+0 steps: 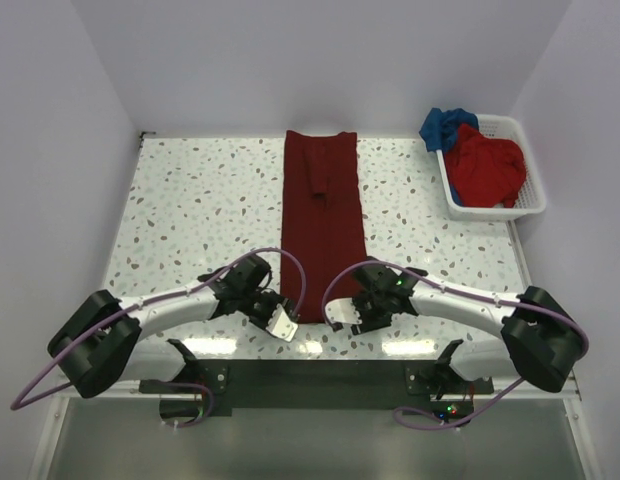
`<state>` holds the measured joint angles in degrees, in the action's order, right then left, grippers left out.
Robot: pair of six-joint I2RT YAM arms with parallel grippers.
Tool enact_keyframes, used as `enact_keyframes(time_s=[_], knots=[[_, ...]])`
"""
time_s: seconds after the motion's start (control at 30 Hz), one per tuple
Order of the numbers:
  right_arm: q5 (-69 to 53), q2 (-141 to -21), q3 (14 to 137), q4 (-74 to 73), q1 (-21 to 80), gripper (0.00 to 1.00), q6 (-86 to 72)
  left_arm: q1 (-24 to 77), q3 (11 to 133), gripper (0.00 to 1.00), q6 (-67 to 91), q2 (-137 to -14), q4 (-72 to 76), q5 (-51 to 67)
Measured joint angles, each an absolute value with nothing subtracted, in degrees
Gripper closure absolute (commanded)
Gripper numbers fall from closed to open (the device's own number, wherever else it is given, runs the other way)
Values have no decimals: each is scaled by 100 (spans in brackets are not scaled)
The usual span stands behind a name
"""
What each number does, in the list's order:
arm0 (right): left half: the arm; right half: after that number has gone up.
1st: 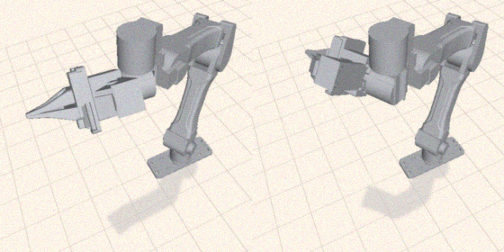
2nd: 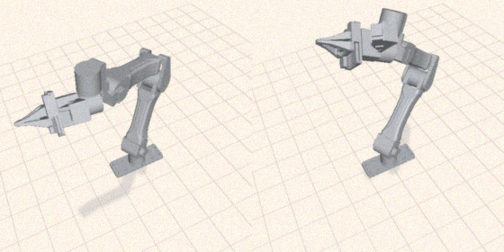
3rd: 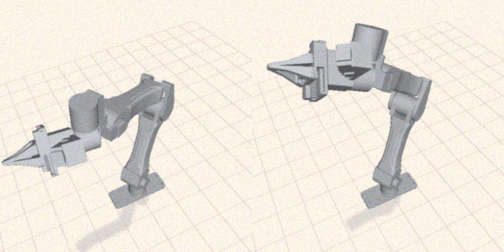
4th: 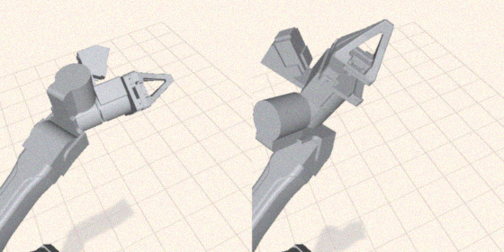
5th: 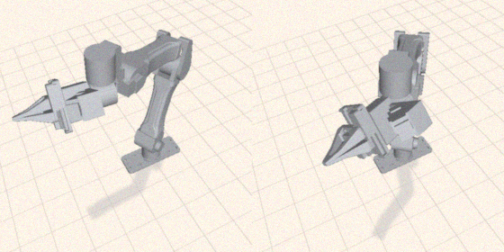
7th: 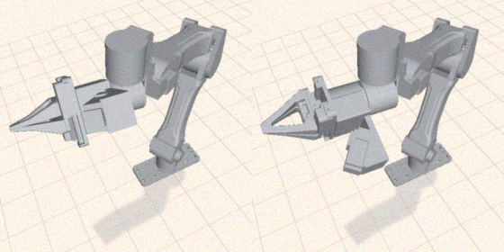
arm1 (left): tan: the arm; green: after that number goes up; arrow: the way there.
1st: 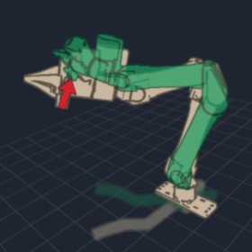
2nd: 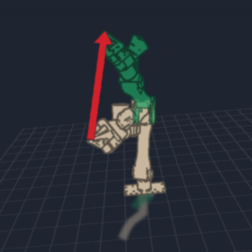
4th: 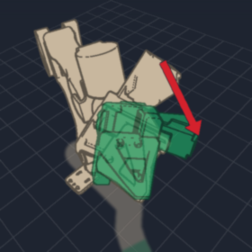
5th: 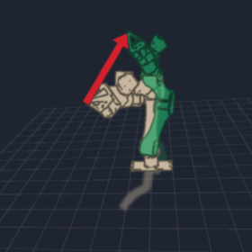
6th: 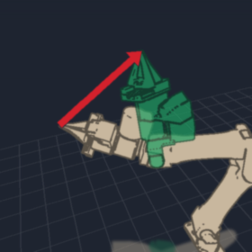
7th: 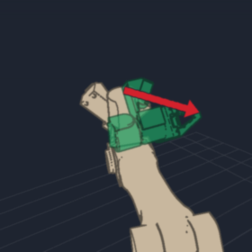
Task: Fold and stack the t-shirts
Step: Fold the tshirt
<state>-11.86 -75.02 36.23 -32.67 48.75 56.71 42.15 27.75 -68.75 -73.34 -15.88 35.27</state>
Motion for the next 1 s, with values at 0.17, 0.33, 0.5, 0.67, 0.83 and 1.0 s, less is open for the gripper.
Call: enact_keyframes(time_s=[0.17,0.33,0.5,0.67,0.83,1.0], knots=[[-1090,-7548,3621,-3138,4886,64,5664,4219,2792,71,-7081,-7461,-1564,3627],[-939,-7653,3632,-2928,4886,87,5627,4219,2926,84,-7229,-7699,-1549,3684],[-508,-7800,3636,-2416,4912,100,5413,4219,2947,97,-7269,-7732,-1525,3656],[-377,-7695,3590,-2357,4934,100,5236,4248,2934,100,-7345,-7594,-1656,3581],[-405,-6785,3347,-2985,5398,100,5096,4532,2779,100,-7314,-6812,-1855,3538],[-445,-5933,3489,-3682,5808,100,4934,4696,2818,100,-6879,-6425,-2104,3621]])
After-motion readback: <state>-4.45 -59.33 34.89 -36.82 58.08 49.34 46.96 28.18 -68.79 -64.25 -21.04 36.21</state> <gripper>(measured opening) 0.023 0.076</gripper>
